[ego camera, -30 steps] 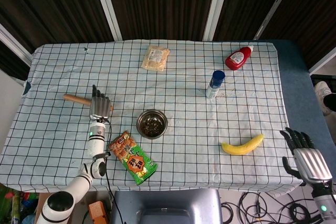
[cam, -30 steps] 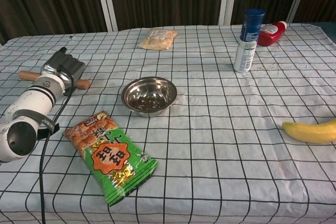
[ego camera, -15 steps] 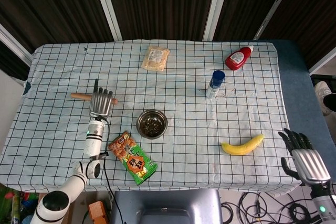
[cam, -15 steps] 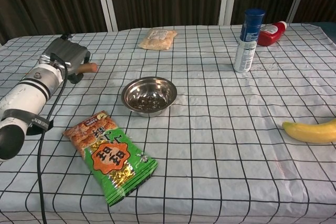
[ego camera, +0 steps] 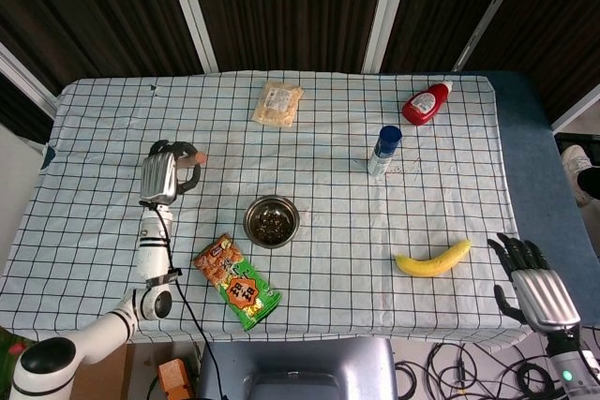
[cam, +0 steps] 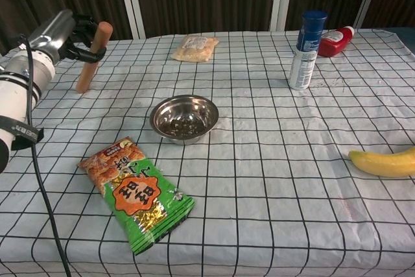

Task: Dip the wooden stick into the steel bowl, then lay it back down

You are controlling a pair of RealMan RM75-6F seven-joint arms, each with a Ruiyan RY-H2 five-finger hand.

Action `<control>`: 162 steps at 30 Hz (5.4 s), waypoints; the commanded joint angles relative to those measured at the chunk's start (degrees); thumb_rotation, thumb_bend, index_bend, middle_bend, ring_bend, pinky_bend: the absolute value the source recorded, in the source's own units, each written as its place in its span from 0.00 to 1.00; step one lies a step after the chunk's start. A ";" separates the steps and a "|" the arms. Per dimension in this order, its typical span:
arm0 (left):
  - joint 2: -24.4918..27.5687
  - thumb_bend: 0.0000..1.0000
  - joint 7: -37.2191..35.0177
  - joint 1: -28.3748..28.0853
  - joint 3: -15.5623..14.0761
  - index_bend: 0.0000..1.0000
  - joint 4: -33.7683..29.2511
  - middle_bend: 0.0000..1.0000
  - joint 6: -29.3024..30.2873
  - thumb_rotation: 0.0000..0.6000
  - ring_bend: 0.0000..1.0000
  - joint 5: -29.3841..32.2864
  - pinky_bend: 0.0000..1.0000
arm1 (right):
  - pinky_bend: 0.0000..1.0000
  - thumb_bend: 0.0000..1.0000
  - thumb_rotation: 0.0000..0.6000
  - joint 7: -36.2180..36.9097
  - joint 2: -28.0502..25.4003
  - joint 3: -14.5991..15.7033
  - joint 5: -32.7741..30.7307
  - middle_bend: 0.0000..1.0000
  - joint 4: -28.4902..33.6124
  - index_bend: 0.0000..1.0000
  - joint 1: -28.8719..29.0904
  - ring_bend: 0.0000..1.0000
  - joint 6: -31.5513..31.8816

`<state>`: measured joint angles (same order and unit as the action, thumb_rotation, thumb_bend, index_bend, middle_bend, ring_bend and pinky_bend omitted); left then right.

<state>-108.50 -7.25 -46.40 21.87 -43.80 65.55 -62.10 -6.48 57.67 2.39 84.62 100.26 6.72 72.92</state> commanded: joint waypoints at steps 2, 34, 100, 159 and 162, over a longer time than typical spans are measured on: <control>16.39 0.55 -2.31 7.30 8.28 0.70 -29.63 0.67 -7.84 1.00 0.40 14.03 0.26 | 0.00 0.48 1.00 -0.42 0.19 0.11 0.04 0.00 0.13 0.00 0.08 0.00 -0.19; 16.90 0.51 -20.74 7.67 15.74 0.54 -18.94 0.47 -24.66 1.00 0.21 27.39 0.17 | 0.00 0.48 1.00 -1.23 0.09 0.26 -0.47 0.00 0.74 0.00 0.05 0.00 -0.33; 2.76 0.21 -58.54 -1.99 14.55 0.85 5.77 0.99 -25.83 0.67 0.71 2.86 0.87 | 0.00 0.48 1.00 1.54 -1.51 -0.65 -1.04 0.00 0.37 0.00 -0.61 0.00 0.99; 5.09 0.90 -42.92 3.91 6.45 0.98 -38.23 1.00 -10.59 1.00 0.84 -1.62 0.99 | 0.00 0.48 1.00 5.01 -3.47 0.97 2.62 0.00 0.92 0.00 -0.92 0.00 1.43; 3.86 0.90 -43.80 3.51 6.14 0.98 -36.74 1.00 -10.65 1.00 0.84 -2.56 0.99 | 0.00 0.48 1.00 5.07 -3.56 0.97 2.56 0.00 0.94 0.00 -0.98 0.00 1.48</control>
<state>-104.21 -50.64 -42.63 28.23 -80.93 55.09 -64.28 -1.42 54.13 3.37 87.20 101.20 5.75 74.41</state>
